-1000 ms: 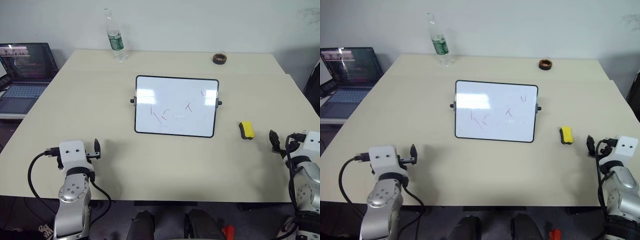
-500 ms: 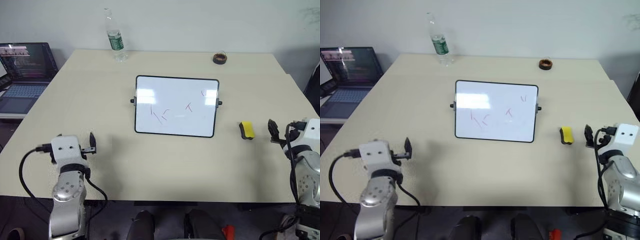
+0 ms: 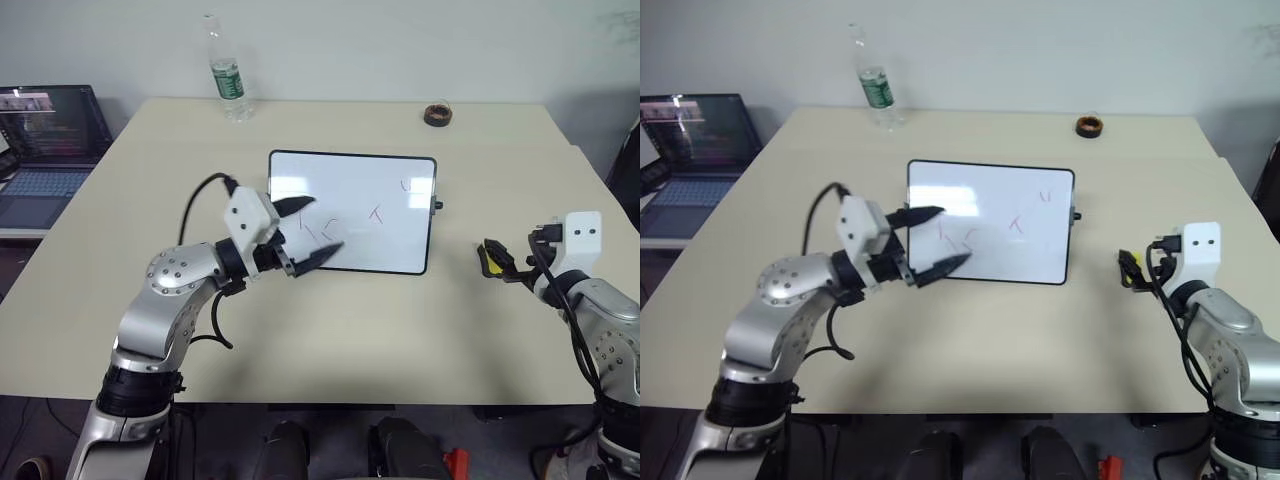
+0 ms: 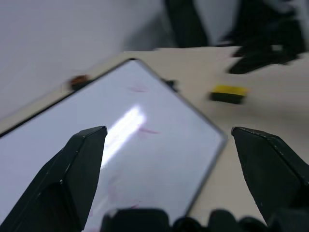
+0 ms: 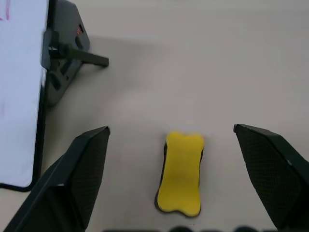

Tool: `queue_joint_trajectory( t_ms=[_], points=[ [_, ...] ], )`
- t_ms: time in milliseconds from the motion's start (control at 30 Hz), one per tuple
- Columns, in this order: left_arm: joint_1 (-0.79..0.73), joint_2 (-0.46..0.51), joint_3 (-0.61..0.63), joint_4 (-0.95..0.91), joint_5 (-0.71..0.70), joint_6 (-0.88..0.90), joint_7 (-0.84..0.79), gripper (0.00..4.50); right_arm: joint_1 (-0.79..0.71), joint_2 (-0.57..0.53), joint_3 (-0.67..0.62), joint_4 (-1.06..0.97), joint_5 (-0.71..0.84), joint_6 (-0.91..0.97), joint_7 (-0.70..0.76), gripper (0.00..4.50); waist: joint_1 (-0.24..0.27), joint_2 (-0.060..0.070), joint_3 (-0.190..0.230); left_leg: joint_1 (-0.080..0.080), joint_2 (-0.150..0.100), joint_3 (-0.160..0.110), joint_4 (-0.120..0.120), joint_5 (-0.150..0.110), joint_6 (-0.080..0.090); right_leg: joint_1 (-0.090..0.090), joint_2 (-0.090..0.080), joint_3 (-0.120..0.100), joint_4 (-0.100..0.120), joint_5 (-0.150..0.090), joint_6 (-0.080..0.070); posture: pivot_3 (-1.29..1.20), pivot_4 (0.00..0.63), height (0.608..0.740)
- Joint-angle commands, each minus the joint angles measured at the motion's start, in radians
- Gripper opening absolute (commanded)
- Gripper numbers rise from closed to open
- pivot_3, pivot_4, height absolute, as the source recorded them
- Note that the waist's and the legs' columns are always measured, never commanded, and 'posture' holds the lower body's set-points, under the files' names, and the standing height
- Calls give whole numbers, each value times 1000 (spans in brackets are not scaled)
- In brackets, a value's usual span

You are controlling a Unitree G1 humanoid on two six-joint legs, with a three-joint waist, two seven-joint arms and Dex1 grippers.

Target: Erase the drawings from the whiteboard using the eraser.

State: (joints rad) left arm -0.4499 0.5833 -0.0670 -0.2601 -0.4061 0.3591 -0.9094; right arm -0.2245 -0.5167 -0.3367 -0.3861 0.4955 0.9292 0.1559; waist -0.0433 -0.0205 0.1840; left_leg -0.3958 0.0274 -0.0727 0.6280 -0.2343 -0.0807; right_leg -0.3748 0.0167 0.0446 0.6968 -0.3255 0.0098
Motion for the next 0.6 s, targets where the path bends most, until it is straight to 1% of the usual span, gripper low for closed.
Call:
queue_joint_trajectory(
  t_ms=[33,167,267,467,600],
  points=[
    [-59,30,-41,60,-26,-17,-149,4500,-24,18,5,-4,-15,11,-26,4486,-4,0,0,0,0,0,0,0,0,-1,0,0,0,0,0,0,150,740],
    [-107,28,-65,112,-19,-40,-227,4500,-26,45,26,13,-28,7,-36,4486,-4,0,0,-1,0,-1,0,0,0,-1,1,0,0,0,0,0,150,740],
    [-152,-7,-78,133,-26,-26,-240,4500,-41,61,46,69,-61,-41,-31,4486,-2,0,0,-2,-1,-1,1,0,0,-1,1,0,0,0,0,0,150,740],
    [-141,-14,-87,119,-11,-32,-255,4500,-78,85,91,196,-141,-130,-37,4486,-5,0,0,-2,0,-1,0,0,0,-2,1,1,0,0,0,0,150,740],
    [-134,-17,-88,111,-7,-28,-252,4500,-108,99,89,269,-175,-172,-41,4486,-4,0,0,-3,0,-1,0,0,0,-3,1,1,0,0,0,0,150,740]
  ],
)
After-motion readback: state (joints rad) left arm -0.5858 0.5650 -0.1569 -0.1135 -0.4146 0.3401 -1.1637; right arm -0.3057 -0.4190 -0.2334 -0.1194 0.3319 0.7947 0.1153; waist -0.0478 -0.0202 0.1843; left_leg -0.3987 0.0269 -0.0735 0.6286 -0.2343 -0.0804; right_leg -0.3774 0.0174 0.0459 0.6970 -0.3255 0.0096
